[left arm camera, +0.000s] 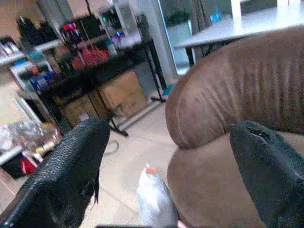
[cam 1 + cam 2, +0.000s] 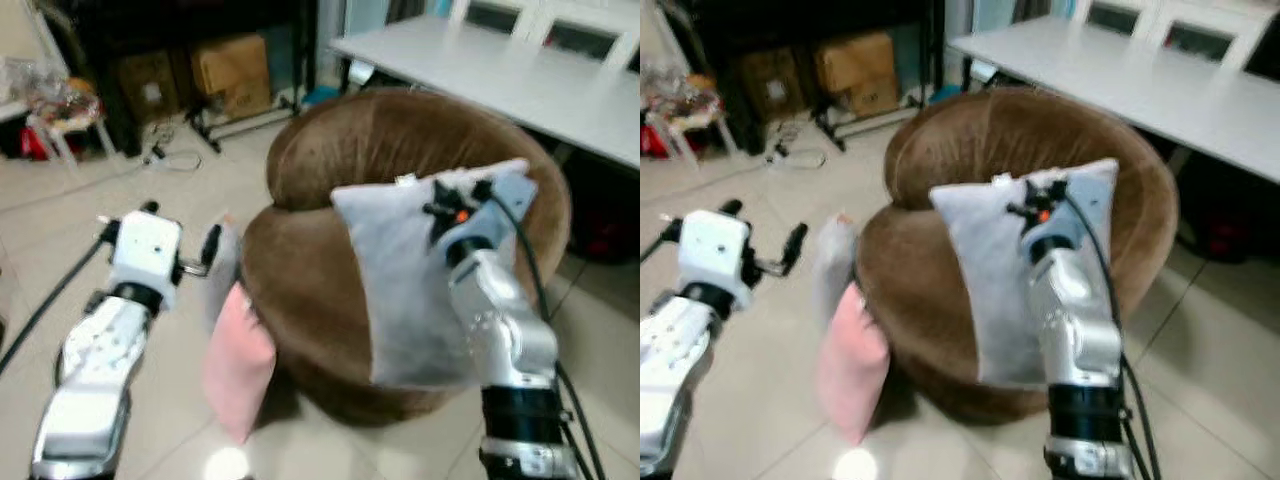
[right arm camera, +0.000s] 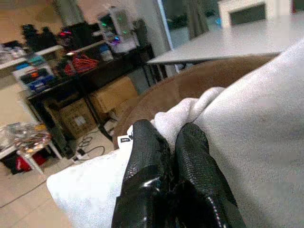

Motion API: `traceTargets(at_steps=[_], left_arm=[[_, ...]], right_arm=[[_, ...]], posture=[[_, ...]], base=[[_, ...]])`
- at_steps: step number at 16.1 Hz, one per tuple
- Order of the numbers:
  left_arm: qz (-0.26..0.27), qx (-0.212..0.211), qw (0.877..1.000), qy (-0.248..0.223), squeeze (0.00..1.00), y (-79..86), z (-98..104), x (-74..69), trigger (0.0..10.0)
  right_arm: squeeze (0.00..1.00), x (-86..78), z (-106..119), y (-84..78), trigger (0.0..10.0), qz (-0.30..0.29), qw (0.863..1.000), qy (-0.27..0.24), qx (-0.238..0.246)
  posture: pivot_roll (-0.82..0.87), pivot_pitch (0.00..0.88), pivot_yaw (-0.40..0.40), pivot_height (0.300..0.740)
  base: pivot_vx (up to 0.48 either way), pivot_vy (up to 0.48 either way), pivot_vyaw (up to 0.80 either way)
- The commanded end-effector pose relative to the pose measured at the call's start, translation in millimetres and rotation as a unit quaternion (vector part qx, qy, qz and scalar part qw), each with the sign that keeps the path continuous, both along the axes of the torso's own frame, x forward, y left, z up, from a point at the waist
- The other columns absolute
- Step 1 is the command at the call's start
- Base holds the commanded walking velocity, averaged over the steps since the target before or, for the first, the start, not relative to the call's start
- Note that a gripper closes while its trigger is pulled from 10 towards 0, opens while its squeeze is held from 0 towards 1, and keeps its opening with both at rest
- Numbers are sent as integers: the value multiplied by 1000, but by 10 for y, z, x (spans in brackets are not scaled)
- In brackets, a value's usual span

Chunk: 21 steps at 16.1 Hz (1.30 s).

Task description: Move the pillow to the sofa from floor

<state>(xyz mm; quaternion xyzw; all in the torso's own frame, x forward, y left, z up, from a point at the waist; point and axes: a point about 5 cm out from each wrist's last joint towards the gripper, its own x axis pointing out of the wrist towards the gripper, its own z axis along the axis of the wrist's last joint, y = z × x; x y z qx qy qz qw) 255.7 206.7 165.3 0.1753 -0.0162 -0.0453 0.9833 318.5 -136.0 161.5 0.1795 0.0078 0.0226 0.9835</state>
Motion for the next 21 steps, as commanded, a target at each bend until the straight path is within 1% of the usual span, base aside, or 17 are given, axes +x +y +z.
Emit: traceTargets(at_steps=[1, 5, 7, 13, 15, 16, 17, 19, 21], left_arm=[[-14, -5, 1000, 2, 0, -59, -5, -9, 10000], [-14, -5, 1000, 2, 0, -59, -5, -9, 10000], [-14, -3, 1000, 3, 0, -52, -9, -25, 10000], [-19, -2, 1000, 2, 0, -63, -17, -39, 10000], [-20, -2, 1000, 3, 0, -68, -19, -49, 10000], [-21, -1, 1000, 3, 0, -71, -23, -57, 10000], [-21, -1, 1000, 4, 0, -73, -27, -65, 10000], [-21, -2, 1000, 4, 0, -77, -30, -71, 10000], [-21, -3, 1000, 4, 0, -80, -32, -74, 10000]], right_arm=[[0, 12, 103, -4, 10000, 7, 1000, -22, -8], [0, 12, 103, -4, 10000, 7, 1000, -22, -8], [0, 20, 121, 51, 10000, 21, 999, -29, -12], [0, 18, 101, 123, 10000, 48, 998, -24, -18], [0, 11, 97, 165, 10000, 71, 997, -24, -31], [0, 0, 96, 203, 10000, 88, 995, -25, -42], [0, -11, 87, 230, 10000, 97, 994, -23, -38], [0, -21, 66, 257, 10000, 108, 993, -18, -32], [0, -22, 57, 277, 10000, 117, 992, -16, -42]], posture=[[-17, 0, -34, 740], [-17, 0, -34, 740], [-11, 0, -41, 740], [-4, 0, -51, 740], [-1, 0, -54, 740], [2, 0, -57, 740], [3, 0, -59, 740], [4, 0, -61, 740], [1, 0, -61, 740]], base=[[311, 0, -800], [311, 0, -800], [302, 0, 0], [299, 0, 0], [292, 0, 0], [289, 0, 800], [289, 0, 800], [289, 0, 0], [292, 0, 0]])
